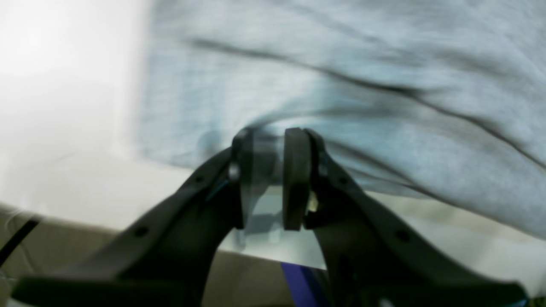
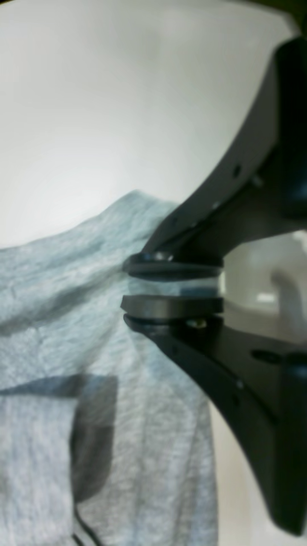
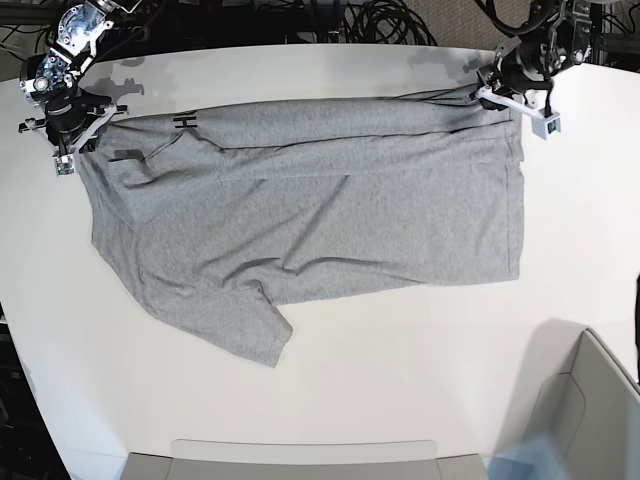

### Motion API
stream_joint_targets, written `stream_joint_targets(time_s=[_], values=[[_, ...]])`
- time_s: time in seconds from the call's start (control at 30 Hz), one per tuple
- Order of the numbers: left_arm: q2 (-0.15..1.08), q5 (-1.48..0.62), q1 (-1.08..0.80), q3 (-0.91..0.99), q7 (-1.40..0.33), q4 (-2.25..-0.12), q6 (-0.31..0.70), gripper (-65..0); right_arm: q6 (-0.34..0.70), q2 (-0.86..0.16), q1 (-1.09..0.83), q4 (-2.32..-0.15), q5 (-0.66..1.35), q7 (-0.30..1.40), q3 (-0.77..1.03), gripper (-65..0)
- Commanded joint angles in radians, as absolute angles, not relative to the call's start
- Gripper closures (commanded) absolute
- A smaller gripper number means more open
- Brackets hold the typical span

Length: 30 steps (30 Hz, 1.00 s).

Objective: Fold the T-shirt properly
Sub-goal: 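Release the folded edge and raise both grippers, then move both grippers to the hem corners of the shirt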

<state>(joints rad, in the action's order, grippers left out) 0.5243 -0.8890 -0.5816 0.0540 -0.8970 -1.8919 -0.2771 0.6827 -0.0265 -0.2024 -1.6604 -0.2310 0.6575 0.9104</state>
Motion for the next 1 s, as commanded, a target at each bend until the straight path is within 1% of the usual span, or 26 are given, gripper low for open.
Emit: stream_joint_targets(time_s=[0.0,0.17,0.27,0.33,0.4,0.47,0.53,0.6,0.67,0.73,0.83,0.97], values=[[0.542,-0.895,-0.573,0.064,-0.883,-1.922,-0.274,-13.6,0.698,-0.033,-0.182,-1.718,-0.216,0.627,0.923,-8.9],[0.544,-0.895,-0.568,0.073,-0.883,-1.98,-0.278,-13.6,0.698,-0.01,-0.179,-1.86,-0.213,0.627,0.937,-9.0],[0.538,-0.895,-0.568,0.15,-0.883,-2.014,-0.278,-13.6,0.698,-0.008,-0.156,-1.919,-0.208,0.627,0.931,-9.0],[0.538,-0.895,-0.553,0.185,-0.881,-2.02,-0.277,-13.6,0.698,-0.008,-0.116,-1.928,-0.216,0.627,0.926,-9.0],[0.538,-0.895,-0.495,0.197,-0.883,-2.018,-0.274,-13.6,0.698,-0.012,-0.059,-1.91,-0.225,0.628,0.892,-9.1],[0.538,-0.897,-0.435,0.191,-0.895,-2.018,-0.272,-13.6,0.698,-0.016,-0.001,-1.868,-0.272,0.628,0.826,-9.1],[0.536,-0.897,-0.377,0.165,-0.947,-2.018,-0.277,-13.6,0.698,-0.015,0.07,-1.805,-0.337,0.628,0.763,-9.1],[0.533,-0.897,-0.295,0.12,-1.012,-2.017,-0.278,-13.6,0.698,-0.01,0.147,-1.713,-0.404,0.628,0.713,-9.1],[0.499,-0.894,-0.248,0.107,-1.07,-2.015,-0.278,-13.6,0.698,-0.008,0.216,-1.612,-0.441,0.628,0.684,-9.1],[0.461,-0.891,-0.22,0.105,-1.115,-2.015,-0.278,-13.6,0.698,-0.008,0.277,-1.492,-0.453,0.627,0.67,-9.0],[0.45,-0.891,-0.208,0.099,-1.132,-2.014,-0.278,-13.6,0.698,-0.013,0.34,-1.328,-0.458,0.627,0.667,-9.0],[0.45,-0.889,-0.208,0.104,-1.13,-2.014,-0.278,-13.6,0.698,-0.016,0.343,-1.242,-0.46,0.627,0.667,-8.9]])
